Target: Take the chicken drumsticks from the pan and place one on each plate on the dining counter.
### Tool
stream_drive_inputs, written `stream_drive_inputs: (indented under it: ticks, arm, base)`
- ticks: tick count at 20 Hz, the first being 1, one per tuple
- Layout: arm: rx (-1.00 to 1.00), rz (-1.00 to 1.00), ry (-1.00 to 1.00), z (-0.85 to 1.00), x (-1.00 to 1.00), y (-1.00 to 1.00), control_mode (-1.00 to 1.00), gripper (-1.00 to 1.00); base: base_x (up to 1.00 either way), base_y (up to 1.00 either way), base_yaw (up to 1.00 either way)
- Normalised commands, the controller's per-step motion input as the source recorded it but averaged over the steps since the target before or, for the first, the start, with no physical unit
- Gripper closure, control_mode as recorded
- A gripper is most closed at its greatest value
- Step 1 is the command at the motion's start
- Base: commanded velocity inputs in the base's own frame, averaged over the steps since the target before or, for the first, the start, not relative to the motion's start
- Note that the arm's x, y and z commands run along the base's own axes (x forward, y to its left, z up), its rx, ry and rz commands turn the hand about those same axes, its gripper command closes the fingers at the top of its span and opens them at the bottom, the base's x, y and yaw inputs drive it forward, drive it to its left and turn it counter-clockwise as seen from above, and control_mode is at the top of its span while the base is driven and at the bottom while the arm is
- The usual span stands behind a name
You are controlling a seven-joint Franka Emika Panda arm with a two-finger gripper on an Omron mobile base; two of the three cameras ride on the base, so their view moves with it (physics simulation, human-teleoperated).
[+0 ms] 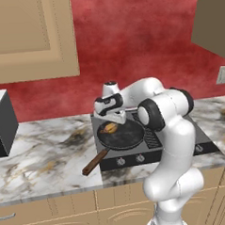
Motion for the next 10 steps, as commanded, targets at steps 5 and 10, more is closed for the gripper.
stream_drive_inputs:
  ticks: [5, 10]
  arm:
    - [0.00, 0.00, 0.00, -0.22, -0.10, 0.00, -1.00, -1.00]
    - [0.00, 0.00, 0.00, -0.17, -0.24, 0.00, -1.00, -1.00]
  base:
    - [0.00, 0.00, 0.00]
    - [0.00, 0.00, 0.00]
